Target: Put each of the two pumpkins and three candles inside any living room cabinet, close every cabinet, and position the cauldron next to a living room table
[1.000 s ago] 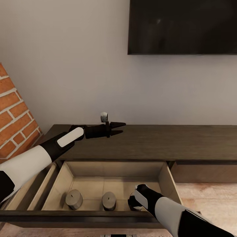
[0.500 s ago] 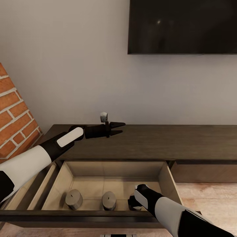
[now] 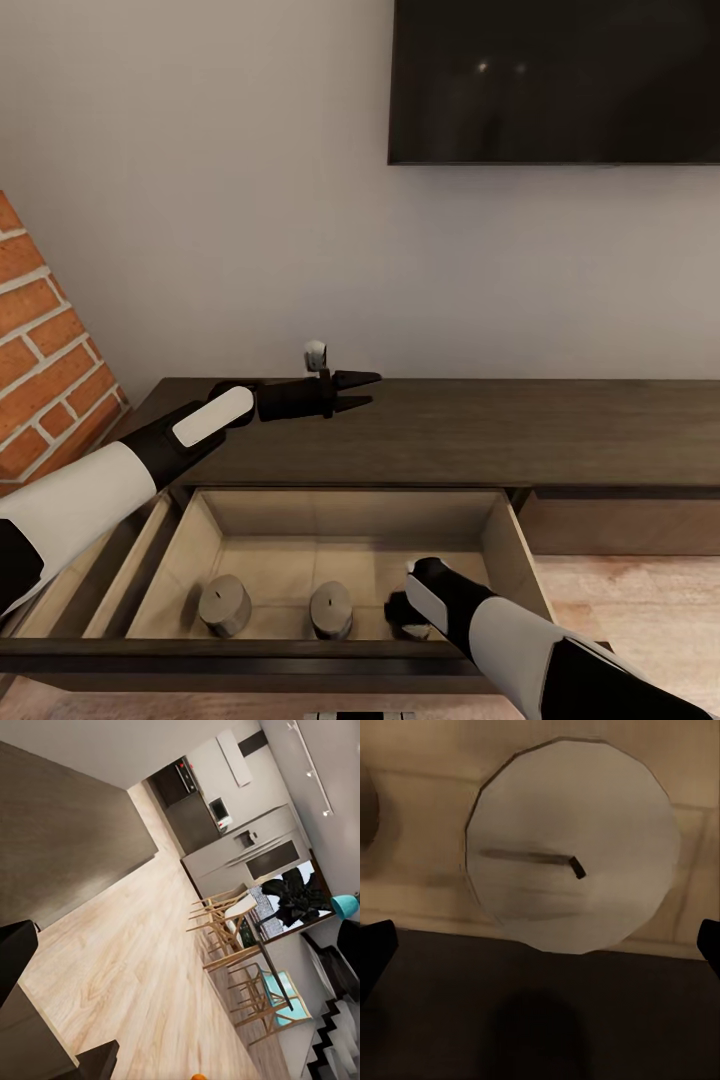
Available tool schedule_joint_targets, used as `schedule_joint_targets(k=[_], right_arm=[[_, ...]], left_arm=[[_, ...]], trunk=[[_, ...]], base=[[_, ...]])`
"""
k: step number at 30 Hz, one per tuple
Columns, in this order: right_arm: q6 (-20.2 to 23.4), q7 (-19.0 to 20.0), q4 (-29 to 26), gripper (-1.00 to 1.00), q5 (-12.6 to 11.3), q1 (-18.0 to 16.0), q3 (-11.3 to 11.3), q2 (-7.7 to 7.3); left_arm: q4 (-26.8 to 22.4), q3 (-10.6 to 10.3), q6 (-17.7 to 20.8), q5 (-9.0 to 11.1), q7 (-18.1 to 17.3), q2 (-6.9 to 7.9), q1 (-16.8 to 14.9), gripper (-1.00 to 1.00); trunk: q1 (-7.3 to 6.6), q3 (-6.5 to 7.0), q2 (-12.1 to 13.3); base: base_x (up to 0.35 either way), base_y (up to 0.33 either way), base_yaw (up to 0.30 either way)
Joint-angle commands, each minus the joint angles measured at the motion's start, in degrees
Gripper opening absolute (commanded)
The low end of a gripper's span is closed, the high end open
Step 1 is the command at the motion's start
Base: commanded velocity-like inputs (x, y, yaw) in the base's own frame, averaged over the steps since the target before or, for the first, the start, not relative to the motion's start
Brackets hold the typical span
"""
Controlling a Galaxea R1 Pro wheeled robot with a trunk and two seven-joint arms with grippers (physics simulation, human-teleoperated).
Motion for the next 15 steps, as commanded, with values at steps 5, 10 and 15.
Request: schedule_joint_targets(k=[5,10,15], right_arm=[[0.75,0.93,-7.62,1.0,-0.16,-0.04,-0.11,-2.61],[4.14,1.32,-24.77,1.0,-1.29,0.18,-5.06,-13.53],[7.84,1.33,-33.19,1.0,-2.47,0.68,-7.78,-18.03]], left_arm=[[0.01,0.0,0.0,0.0,0.0,0.0,0.0,1.0],[0.01,0.0,0.0,0.0,0.0,0.0,0.0,1.0],[0.01,0.0,-0.07,0.0,0.02,0.0,0.0,1.0]], trunk=[[0.0,0.0,0.0],[0.0,0.0,0.0],[0.0,0.0,0.0]], base=[[0.0,0.0,0.0],[0.0,0.0,0.0],[0.0,0.0,0.0]])
